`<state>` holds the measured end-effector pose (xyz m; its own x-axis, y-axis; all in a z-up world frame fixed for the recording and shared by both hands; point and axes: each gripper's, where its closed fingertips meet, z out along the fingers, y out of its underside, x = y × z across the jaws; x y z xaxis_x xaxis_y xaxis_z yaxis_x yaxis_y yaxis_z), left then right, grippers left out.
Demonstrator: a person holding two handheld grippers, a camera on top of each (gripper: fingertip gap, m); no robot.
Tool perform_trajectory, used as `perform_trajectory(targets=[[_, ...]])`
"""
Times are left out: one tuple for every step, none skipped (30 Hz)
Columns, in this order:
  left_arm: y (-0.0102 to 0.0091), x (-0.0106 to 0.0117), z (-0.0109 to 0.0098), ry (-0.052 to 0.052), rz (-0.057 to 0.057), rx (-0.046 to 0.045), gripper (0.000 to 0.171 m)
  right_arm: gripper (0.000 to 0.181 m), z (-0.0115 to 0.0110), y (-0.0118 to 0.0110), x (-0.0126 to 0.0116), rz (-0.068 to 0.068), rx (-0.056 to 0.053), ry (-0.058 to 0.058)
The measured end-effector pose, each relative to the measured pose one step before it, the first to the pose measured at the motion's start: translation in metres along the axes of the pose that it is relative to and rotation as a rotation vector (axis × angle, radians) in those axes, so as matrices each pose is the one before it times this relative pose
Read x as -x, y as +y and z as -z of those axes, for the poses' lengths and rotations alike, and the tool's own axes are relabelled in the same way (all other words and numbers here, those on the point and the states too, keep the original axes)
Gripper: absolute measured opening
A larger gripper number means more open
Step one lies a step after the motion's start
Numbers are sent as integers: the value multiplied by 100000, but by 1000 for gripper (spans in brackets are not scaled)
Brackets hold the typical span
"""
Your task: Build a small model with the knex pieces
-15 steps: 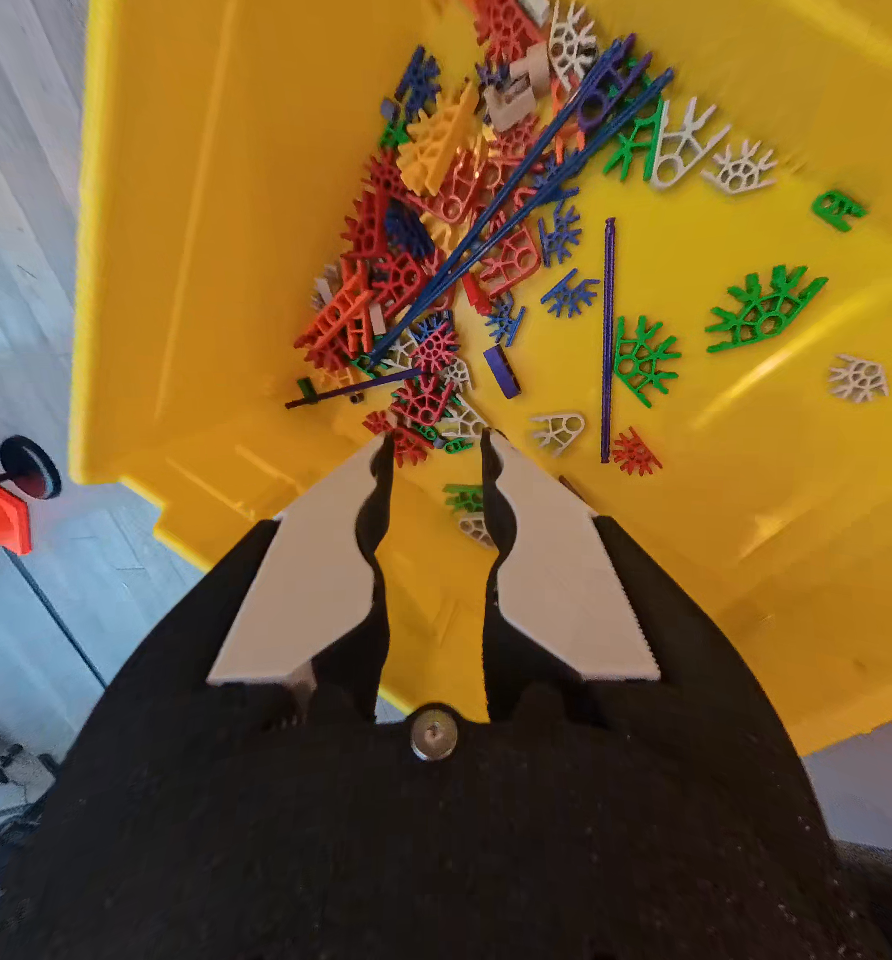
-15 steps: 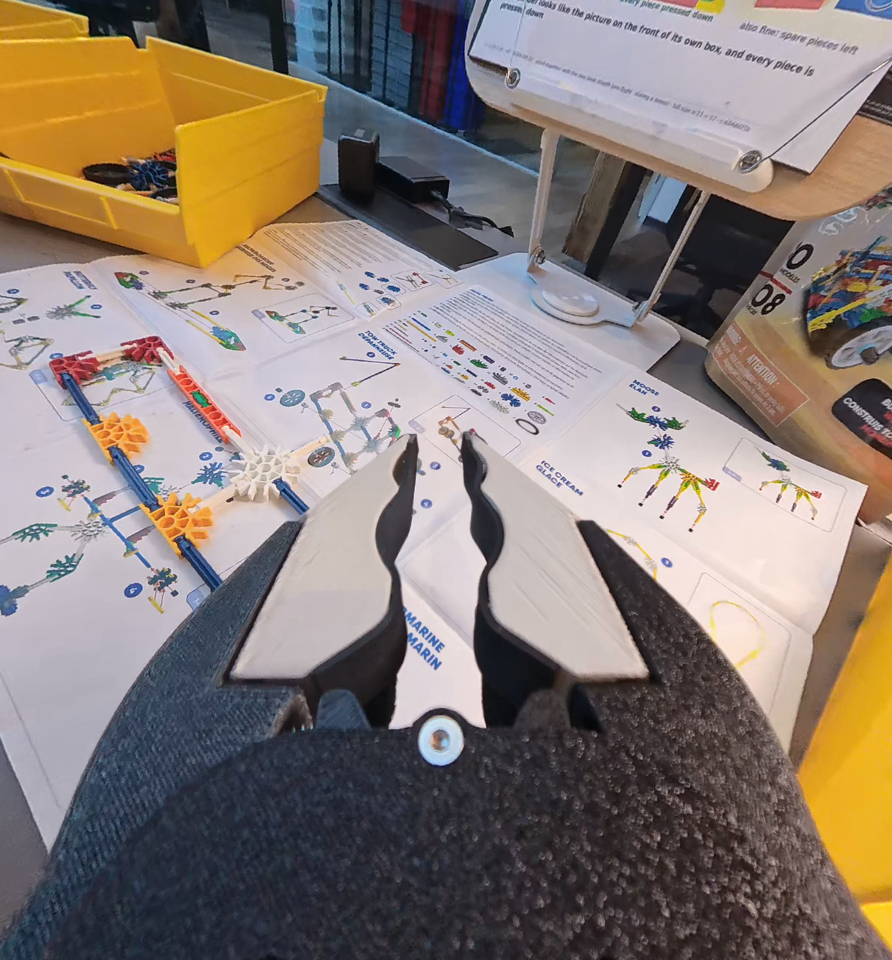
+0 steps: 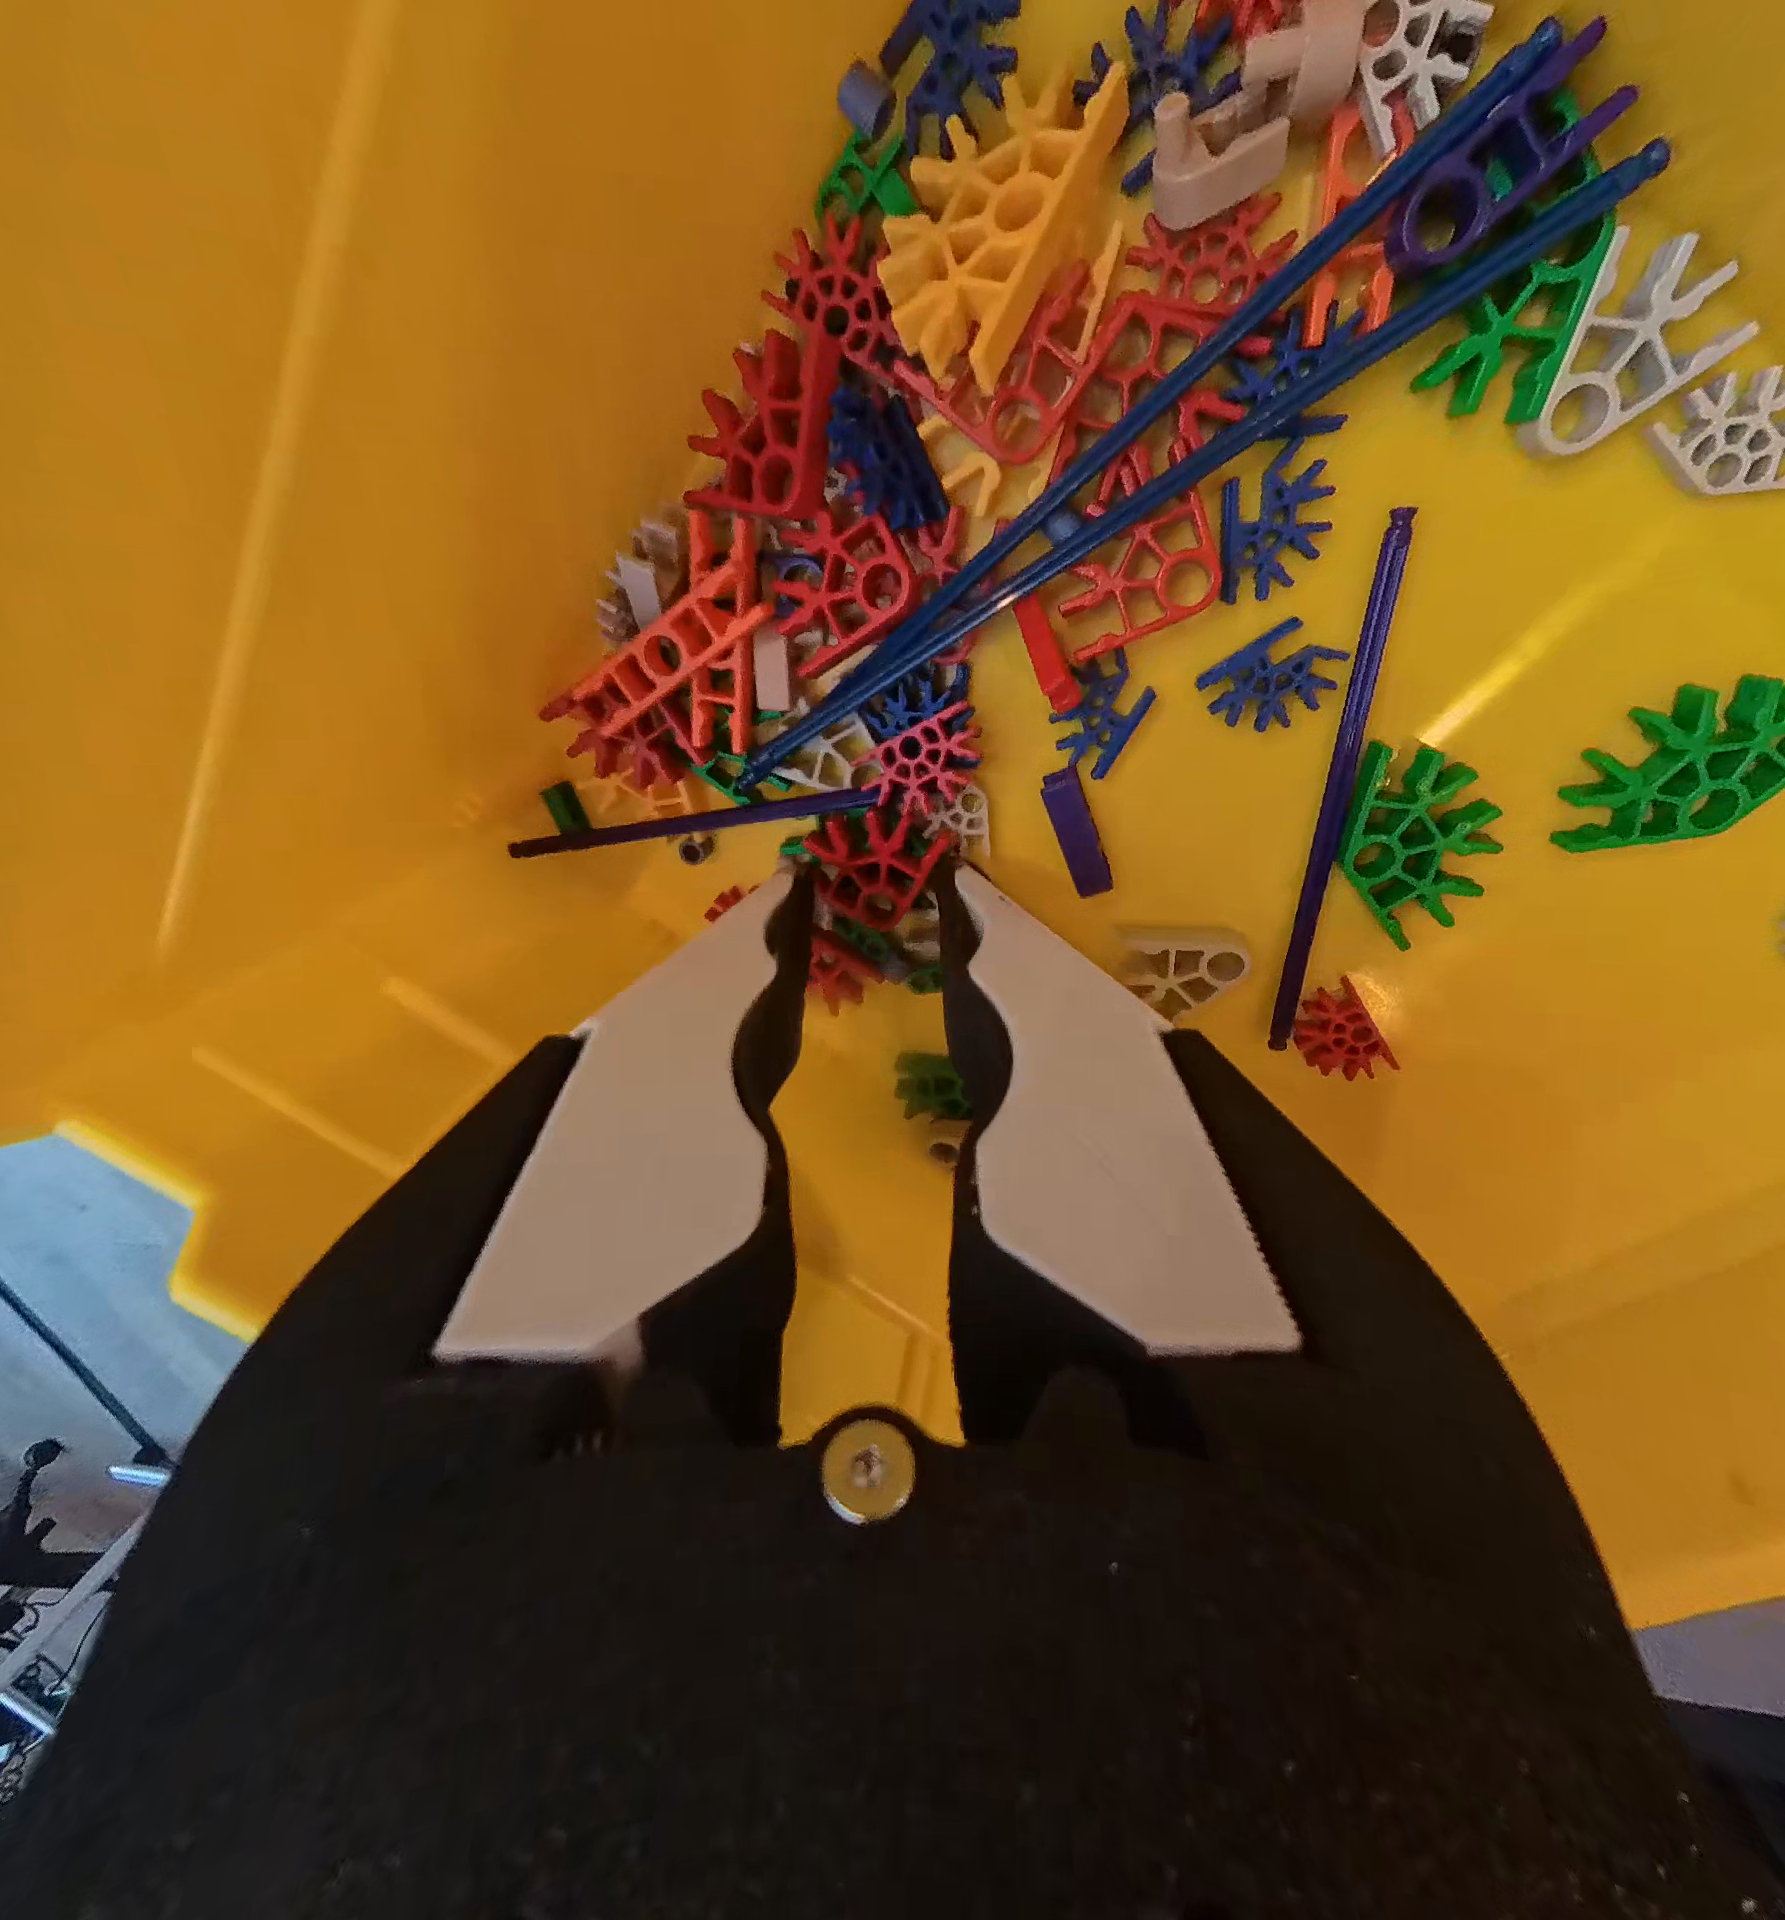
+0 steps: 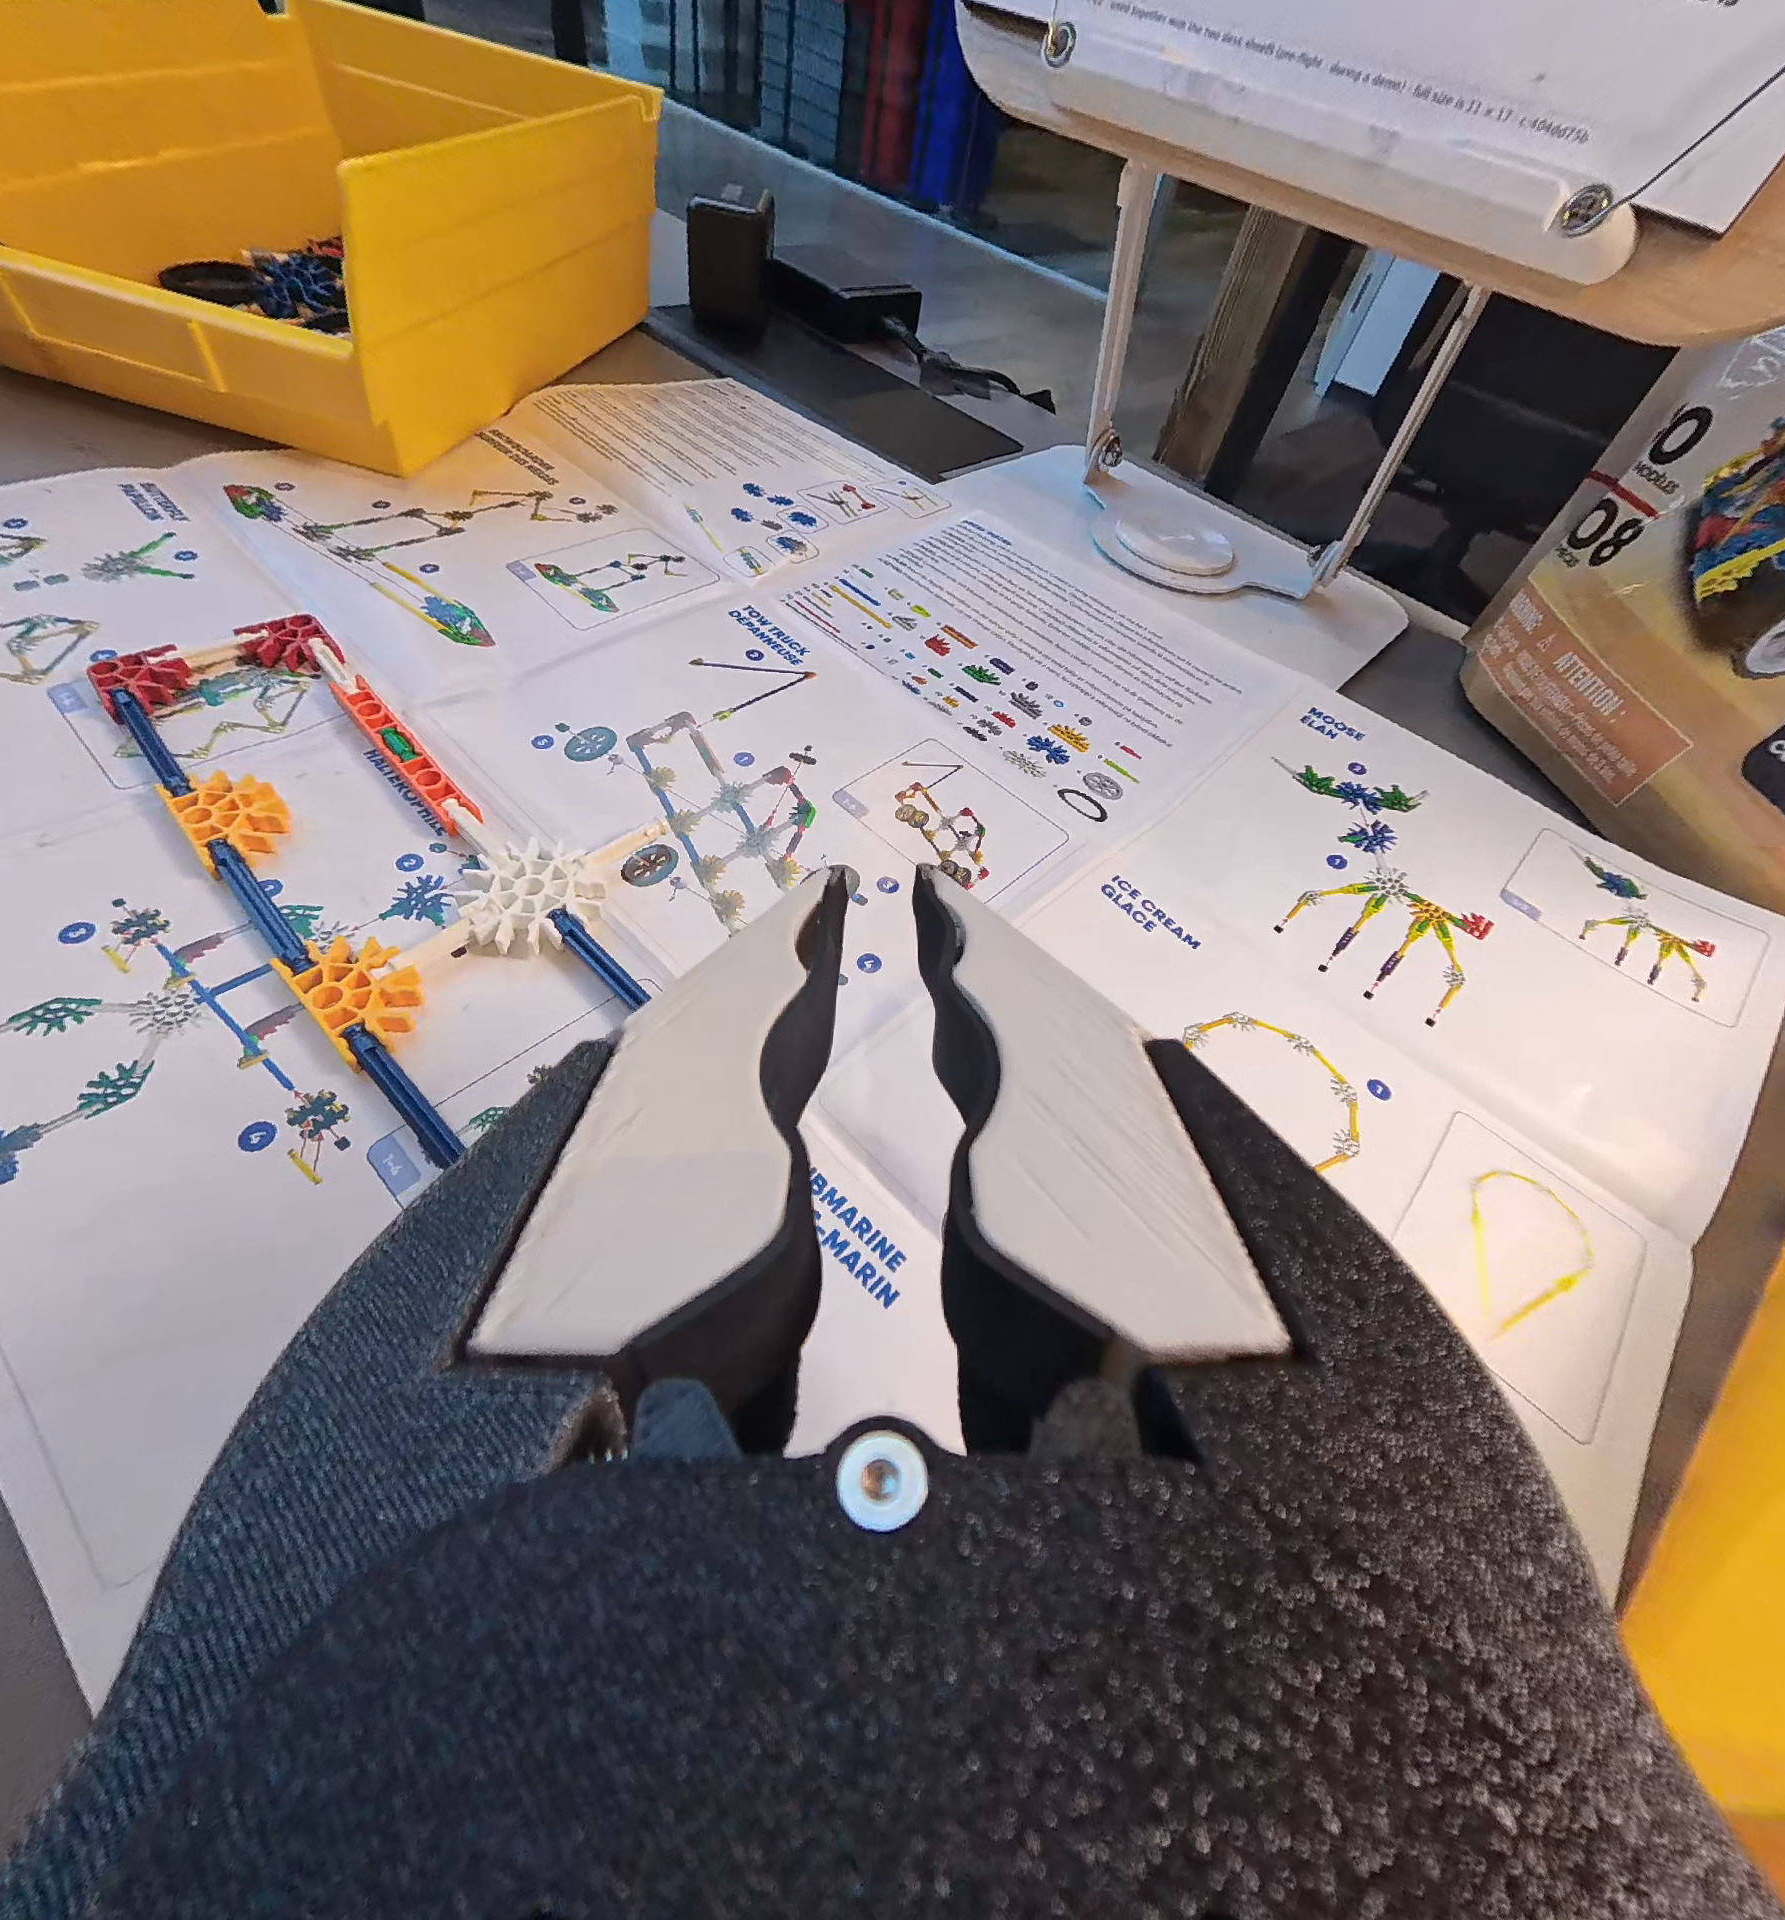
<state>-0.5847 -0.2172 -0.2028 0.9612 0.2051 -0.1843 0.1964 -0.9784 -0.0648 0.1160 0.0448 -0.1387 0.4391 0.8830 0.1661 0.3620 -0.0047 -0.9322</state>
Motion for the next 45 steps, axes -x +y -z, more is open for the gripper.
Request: perform_trajectory(targets=[[-76,54,-33,-257,228,-347,21,12,45,12,6,476,58,126],[-42,48,-16,-25,296,-343,21,12,39,20,-7,446,26,88],[-42,68,-5,-111,220,-338,20,12,28,8,-24,186,-19,50],[-30,26,-8,-104,-14,-411,19,12,32,0,-42,-165,-94,-8],[-64,14,29,-338,-402,-672,18,12,24,6,-41,-320,-140,-84],[-77,26,54,-839,-738,-869,13,12,30,-5,-27,-260,-127,-70],[-75,31,67,-1201,-1050,-932,9,12,23,1,-34,-112,-125,17],[-93,-59,71,-859,-1247,-1110,3,12,26,-15,-21,21,-142,4],[24,-161,3,-101,-992,-281,0,12,27,-9,4,29,-77,-89],[177,-154,-64,-126,-969,835,0,12,7,12,-1,10,-29,-113],[194,-41,-56,-867,-1309,1041,0,12,2,21,16,25,-6,-132],[91,33,-22,-1256,-1101,479,0,12,4,14,26,68,31,-142],[1,37,37,-878,-512,-97,0,12,19,-10,16,111,-28,-89],[-61,-3,62,-334,-68,-527,0,12,18,-20,18,102,-99,-33],[-95,41,93,-355,143,-771,0,11,19,-19,23,67,-94,-48],[-90,103,87,-625,99,-780,0,11,7,-11,11,-2,-13,-27],[-69,124,84,-655,105,-613,0,12,-1,14,9,-42,34,-30],[-51,133,71,-635,330,-537,0,12,-15,11,29,-51,65,-107],[-42,125,34,-436,619,-447,0,12,-27,42,46,-83,176,-224],[-19,82,-1,-113,948,-204,0,12,-48,51,48,-93,223,-225],[22,66,-60,76,1295,169,0,12,-49,58,66,-29,237,-216],[38,19,-106,551,1570,459,10,12,-65,62,58,37,316,-193],[81,-93,-147,1331,1686,921,21,12,-59,71,63,112,319,-130],[106,-36,-129,946,1444,1252,30,11,-58,57,52,135,288,-78],[28,61,-75,272,1173,949,35,12,-58,58,61,87,293,-117],[-25,-142,-80,1617,1017,781,39,11,-52,62,26,21,273,-20],[138,-336,-140,2720,513,1862,41,11,-40,68,15,-32,263,-39],[187,-287,-161,2265,-194,2182,44,11,-56,79,9,-123,281,-133],[-6,-173,-59,1768,-138,1012,40,11,-45,102,6,-185,325,-190],[-24,-146,-38,2076,513,800,38,12,-52,116,10,-191,387,-172],[-13,-75,-38,1828,494,804,36,12,-47,123,-6,-159,415,-175],[-5,76,-15,778,99,752,36,12,-41,108,-7,-153,376,-120],[-29,250,-30,-421,-83,500,31,11,-3,81,-28,-73,296,-6],[-22,200,-72,-208,21,457,24,11,8,29,-45,35,118,218],[-33,0,-61,814,443,110,24,12,27,28,-60,27,26,241],[-80,-8,16,432,179,-232,24,12,9,15,-58,-168,30,153],[-33,-4,8,-122,-472,-115,24,12,0,35,-41,-332,20,-20],[-4,-12,18,-323,-609,-59,23,12,-15,23,-14,-421,57,-187],[-25,-39,52,-88,-307,-240,23,12,-36,42,3,-264,145,-211],[-39,-50,126,-74,-234,-493,23,12,-17,28,21,-93,102,-179],[-63,40,227,-574,-659,-817,20,12,-18,14,23,11,95,-161],[-141,122,321,-1117,-936,-1584,1,12,-6,13,25,144,76,-51],[-210,127,351,-844,-187,-2018,0,12,13,-15,16,230,-50,-45],[-30,-98,292,840,124,-951,0,12,21,-22,34,202,-128,-129],[154,-118,209,809,-418,161,0,11,16,-18,43,185,-75,-154]])
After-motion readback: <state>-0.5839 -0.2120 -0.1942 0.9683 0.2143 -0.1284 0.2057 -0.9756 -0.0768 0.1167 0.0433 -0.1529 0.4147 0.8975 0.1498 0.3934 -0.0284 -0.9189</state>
